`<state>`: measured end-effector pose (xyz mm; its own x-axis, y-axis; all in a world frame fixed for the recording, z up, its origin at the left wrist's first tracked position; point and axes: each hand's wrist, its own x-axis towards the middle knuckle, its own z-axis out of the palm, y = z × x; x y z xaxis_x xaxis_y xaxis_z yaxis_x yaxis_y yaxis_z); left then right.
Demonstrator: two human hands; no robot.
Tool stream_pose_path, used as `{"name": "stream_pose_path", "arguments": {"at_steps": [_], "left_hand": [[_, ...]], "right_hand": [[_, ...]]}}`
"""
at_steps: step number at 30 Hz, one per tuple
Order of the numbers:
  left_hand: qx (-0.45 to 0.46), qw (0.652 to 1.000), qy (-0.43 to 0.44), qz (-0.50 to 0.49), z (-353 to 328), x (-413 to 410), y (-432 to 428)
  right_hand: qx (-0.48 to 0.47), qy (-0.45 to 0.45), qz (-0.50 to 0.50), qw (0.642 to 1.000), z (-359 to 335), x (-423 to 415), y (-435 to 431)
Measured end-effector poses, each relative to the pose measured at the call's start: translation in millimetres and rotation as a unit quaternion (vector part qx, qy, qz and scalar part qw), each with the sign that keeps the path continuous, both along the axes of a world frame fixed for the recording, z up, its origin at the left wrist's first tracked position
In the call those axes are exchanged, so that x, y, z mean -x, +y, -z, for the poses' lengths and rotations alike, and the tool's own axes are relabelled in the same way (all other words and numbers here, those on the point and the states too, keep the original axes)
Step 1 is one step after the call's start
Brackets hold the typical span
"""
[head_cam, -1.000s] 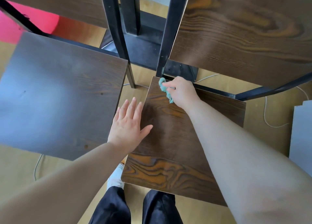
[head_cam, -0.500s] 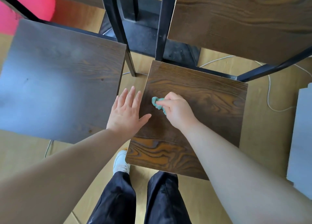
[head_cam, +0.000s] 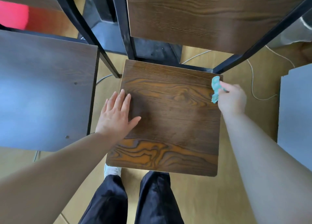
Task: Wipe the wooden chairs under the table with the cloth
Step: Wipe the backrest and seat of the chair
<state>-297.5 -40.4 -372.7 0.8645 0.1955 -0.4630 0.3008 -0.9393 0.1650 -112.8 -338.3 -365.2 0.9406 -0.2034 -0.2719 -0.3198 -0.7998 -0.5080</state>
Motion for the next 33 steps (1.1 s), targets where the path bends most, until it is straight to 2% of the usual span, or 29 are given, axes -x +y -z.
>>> {"name": "stream_pose_path", "arguments": {"at_steps": [5, 10, 13, 18, 24, 33], "left_hand": [[0.006, 1.000, 0.003, 0.010, 0, -4, -8], [0.013, 1.000, -0.001, 0.005, 2, -6, -8], [0.014, 1.000, -0.005, -0.002, 1, -6, -6], [0.010, 1.000, -0.004, -0.002, -2, -4, -3], [-0.001, 1.000, 0.011, 0.028, -1, 9, 12], [-0.011, 0.999, 0.023, 0.048, -2, 37, 26]], "right_hand": [[0.004, 0.030, 0.018, 0.999, 12, -14, 2], [0.045, 0.057, -0.046, 0.996, 7, -15, 31], [0.036, 0.077, -0.077, 0.993, 5, -7, 47], [-0.022, 0.103, -0.075, 0.992, 8, 22, 74], [0.032, 0.077, -0.177, 0.981, 15, 66, 102], [0.018, 0.067, -0.296, 0.953, 16, 141, 153]]}}
